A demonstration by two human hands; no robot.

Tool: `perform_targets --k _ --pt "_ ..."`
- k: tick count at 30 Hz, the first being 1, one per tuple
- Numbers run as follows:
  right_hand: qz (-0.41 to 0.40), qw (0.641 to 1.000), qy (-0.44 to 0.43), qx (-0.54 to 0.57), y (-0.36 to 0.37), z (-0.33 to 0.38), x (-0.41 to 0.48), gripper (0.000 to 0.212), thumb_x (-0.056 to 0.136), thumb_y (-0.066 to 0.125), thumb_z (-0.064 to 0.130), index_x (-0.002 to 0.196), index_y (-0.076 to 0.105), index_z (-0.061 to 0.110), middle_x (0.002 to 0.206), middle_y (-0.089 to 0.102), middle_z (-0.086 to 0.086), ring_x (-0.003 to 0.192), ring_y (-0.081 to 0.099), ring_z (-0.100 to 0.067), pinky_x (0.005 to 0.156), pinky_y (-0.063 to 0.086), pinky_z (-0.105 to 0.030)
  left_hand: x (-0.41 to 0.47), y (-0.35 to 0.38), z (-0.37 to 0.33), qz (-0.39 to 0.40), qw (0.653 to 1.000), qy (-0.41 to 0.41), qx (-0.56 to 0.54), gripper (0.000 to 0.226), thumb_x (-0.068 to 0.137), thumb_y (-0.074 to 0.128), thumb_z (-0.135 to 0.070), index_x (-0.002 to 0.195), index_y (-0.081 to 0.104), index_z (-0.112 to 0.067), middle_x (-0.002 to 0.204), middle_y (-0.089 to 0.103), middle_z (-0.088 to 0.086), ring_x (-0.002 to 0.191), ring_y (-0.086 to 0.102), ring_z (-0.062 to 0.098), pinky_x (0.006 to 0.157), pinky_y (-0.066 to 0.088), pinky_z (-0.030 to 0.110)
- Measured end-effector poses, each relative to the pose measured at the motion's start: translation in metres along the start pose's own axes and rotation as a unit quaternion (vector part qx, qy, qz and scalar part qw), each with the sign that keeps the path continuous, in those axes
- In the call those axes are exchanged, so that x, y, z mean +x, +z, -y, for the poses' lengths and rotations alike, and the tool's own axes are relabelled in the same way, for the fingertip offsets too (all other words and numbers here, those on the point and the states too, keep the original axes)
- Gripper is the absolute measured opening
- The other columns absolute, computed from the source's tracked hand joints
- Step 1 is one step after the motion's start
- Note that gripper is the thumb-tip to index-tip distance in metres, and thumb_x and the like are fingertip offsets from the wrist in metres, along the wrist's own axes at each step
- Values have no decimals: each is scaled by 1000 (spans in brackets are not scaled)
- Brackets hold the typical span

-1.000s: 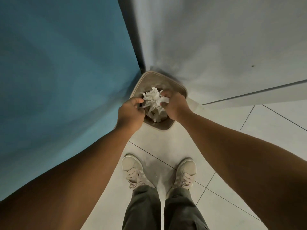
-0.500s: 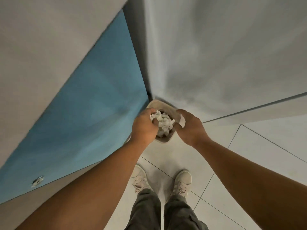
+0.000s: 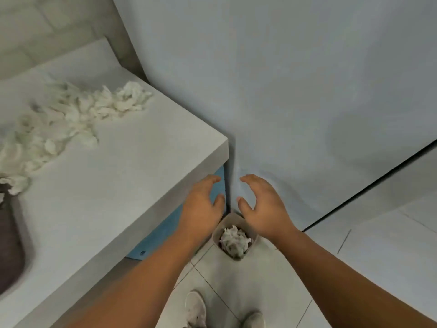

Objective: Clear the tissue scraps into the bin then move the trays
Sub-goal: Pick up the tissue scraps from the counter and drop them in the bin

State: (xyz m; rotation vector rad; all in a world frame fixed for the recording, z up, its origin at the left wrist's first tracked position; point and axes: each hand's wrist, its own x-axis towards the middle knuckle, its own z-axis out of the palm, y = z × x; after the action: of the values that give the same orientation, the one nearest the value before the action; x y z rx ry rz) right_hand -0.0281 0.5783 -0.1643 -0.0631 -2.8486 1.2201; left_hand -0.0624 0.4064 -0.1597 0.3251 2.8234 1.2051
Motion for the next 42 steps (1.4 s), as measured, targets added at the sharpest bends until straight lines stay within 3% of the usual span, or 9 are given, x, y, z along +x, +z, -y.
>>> perform_targets --k 3,9,15,23,28,31,34,38,42 --pt "4 998 -54 4 -11 41 5 51 90 56 34 138 50 18 142 48 2 133 40 -13 110 25 -18 -11 -47 -11 -58 998 6 -7 39 91 60 -16 130 57 -20 129 58 -11 121 51 6 94 23 -3" --pt "31 991 -128 14 5 117 18 44 92 62 26 134 52 22 143 46 5 134 39 -10 106 19 -10 -36 -137 -6 -134 991 -13 -2 37 94 59 -19 131 58 -23 133 57 -13 122 50 5 104 37 20" --pt "76 978 -195 9 62 194 31 41 93 61 29 132 55 21 142 49 4 134 40 -11 109 30 -20 -67 -226 47 -188 980 -58 7 34 96 58 -23 129 57 -28 124 51 -24 109 46 -2 98 38 19" --pt "142 960 -241 -7 176 307 57 40 93 60 30 132 54 25 140 49 8 132 40 -9 104 25 -14 -86 -346 170 -220 965 -113 87 33 92 61 -19 125 61 -21 120 61 -5 108 57 15 88 38 19" --pt "159 956 -246 -29 236 361 74 42 94 59 31 134 53 24 140 51 8 132 42 -10 105 25 -16 -81 -415 249 -219 953 -148 145 30 93 60 -17 123 63 -16 124 62 1 117 54 20 98 44 29" --pt "162 955 -247 -30 262 384 80 42 94 59 31 134 54 24 140 52 7 131 43 -11 107 26 -18 -74 -447 289 -207 935 -197 212 28 93 59 -17 121 64 -15 122 62 2 113 52 23 92 47 33" --pt "161 957 -239 -21 280 401 85 41 93 59 29 134 55 22 137 54 5 128 46 -12 108 31 -22 -62 -465 316 -137 902 -258 318 27 92 57 -21 119 61 -19 112 63 1 105 52 23 86 47 36" --pt "160 957 -239 -29 297 414 94 39 92 60 29 131 57 23 132 57 7 123 49 -11 104 35 -20 -49 -471 334 -58 862 -304 401 22 91 58 -32 111 58 -24 106 65 -1 110 50 24 90 37 40" --pt "151 959 -238 -29 306 424 108 37 93 59 27 130 58 22 131 58 6 122 50 -12 104 38 -23 -44 -473 345 -59 877 -292 376 14 90 55 -19 101 62 -25 96 66 -1 100 56 22 80 39 35"
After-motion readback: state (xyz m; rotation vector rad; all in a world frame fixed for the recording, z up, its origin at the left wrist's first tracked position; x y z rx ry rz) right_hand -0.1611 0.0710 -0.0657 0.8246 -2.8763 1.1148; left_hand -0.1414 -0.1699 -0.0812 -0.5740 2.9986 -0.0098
